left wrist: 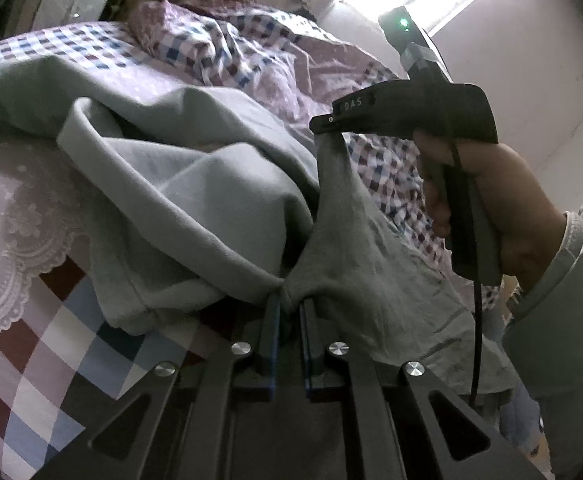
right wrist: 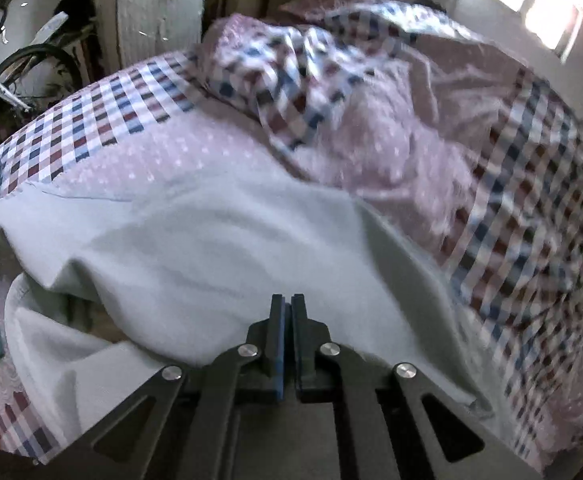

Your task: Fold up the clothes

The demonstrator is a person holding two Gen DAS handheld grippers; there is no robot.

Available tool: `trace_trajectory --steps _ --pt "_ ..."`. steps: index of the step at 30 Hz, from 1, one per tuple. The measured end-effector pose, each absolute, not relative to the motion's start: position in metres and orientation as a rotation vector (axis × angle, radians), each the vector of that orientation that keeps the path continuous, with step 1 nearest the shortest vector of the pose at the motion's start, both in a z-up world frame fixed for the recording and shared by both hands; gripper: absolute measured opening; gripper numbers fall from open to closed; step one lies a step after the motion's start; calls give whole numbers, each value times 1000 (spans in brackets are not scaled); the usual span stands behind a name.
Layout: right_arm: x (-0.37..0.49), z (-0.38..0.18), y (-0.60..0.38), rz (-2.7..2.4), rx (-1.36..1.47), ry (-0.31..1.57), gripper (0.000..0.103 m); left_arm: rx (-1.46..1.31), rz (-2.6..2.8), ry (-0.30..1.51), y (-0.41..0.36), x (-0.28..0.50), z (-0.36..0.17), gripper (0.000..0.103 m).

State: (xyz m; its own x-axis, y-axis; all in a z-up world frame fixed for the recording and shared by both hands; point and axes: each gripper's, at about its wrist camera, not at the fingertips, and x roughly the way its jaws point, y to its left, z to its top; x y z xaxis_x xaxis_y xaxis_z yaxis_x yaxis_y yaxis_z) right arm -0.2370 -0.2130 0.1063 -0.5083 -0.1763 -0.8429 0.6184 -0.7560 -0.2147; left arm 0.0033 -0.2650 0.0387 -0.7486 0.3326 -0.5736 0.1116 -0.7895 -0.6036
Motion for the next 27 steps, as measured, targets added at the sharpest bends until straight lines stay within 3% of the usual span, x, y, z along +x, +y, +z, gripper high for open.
trace_trajectory --steps 10,12,14,18,20,22,27 --pt "-236 76 -235 -2326 1181 685 6 -1132 2650 -1023 -270 1 33 12" --pt "-229 93 -224 -2394 1125 603 16 -1133 2653 -1020 -270 3 34 15" --pt "-214 122 -205 -2449 1035 488 48 -1147 2671 -1004 -270 4 37 24" --pt "-161 173 -155 -2485 876 356 56 -1130 2688 -1062 -277 10 41 45" --pt "-124 197 -102 -2542 809 295 72 -1105 2706 -1101 -278 11 43 53" --pt "-88 208 -44 -2620 774 249 81 -1089 2726 -1121 -281 12 45 56" --pt "-10 193 85 -2832 875 139 82 -1051 2776 -1161 -292 15 47 58"
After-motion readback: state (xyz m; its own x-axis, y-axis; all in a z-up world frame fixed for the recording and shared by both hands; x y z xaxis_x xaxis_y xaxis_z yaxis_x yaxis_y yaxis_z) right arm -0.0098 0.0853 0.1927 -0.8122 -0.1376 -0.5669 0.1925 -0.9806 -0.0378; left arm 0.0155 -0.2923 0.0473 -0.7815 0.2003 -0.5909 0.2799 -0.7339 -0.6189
